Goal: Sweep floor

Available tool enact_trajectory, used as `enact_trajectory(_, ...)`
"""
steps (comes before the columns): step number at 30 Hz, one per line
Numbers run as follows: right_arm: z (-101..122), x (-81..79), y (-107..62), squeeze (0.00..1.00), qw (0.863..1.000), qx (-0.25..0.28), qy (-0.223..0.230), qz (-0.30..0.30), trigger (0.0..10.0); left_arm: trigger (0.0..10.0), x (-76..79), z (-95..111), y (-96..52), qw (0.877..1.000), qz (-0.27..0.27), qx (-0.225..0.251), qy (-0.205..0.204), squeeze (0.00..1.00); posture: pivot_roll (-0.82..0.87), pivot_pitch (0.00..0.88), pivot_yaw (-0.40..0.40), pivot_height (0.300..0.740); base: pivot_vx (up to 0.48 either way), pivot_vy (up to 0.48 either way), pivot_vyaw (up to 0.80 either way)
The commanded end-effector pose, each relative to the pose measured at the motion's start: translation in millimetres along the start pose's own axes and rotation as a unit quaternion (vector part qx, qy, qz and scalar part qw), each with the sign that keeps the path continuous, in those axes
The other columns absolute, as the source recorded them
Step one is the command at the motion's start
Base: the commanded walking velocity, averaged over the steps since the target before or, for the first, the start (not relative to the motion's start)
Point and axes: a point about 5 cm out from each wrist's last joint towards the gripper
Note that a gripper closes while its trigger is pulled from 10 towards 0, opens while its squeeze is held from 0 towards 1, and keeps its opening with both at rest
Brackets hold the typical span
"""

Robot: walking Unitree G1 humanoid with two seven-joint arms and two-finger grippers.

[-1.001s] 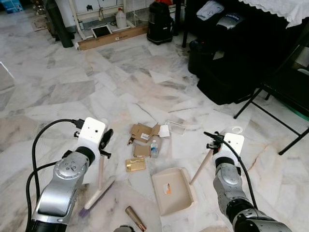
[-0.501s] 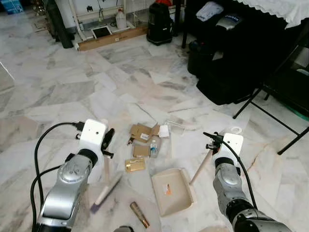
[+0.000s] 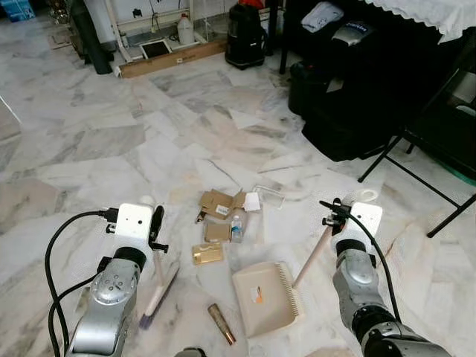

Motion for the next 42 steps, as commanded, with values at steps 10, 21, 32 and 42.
enact_trajectory(10, 11, 6.4, 1.6, 0.0, 0.999, 0.041, 0.012, -0.005, 10.0, 10.0, -3.3, 0, -0.6, 0.999, 0.021, 0.024, 0.016, 0.0, 0.14, 0.053, 0.011, 0.74, 0.0, 0.0, 0.0)
enact_trajectory(21, 4, 0.3, -0.6, 0.0, 1.0, 0.021, 0.006, 0.013, 10.0, 10.0, -5.8, -2, 1.8, 0.999, 0.03, 0.009, 0.013, 0.0, 0.15, 0.072, 0.012, 0.74, 0.0, 0.0, 0.0)
enact_trajectory(32, 1, -1.0, -1.9, 0.0, 1.0, 0.013, -0.012, 0.02, 10.0, 10.0, -10.0, -1, 5.2, 0.999, 0.034, -0.001, 0.005, 0.0, 0.15, 0.082, 0.014, 0.74, 0.0, 0.0, 0.0)
enact_trajectory(42, 2, -1.3, -2.0, 0.0, 0.999, 0.016, -0.016, 0.028, 10.0, 10.0, -7.0, 0, 6.2, 1.0, 0.03, -0.002, 0.003, 0.0, 0.15, 0.085, 0.014, 0.74, 0.0, 0.0, 0.62)
Point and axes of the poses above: a point about 5 cm out from each wrist's last joint towards the gripper, its own y axis pointing out of the wrist towards the gripper, its own z axis along the axis of the wrist's last joint, x = y × z, and after that the axes turned 8 degrees about -y, right-handed
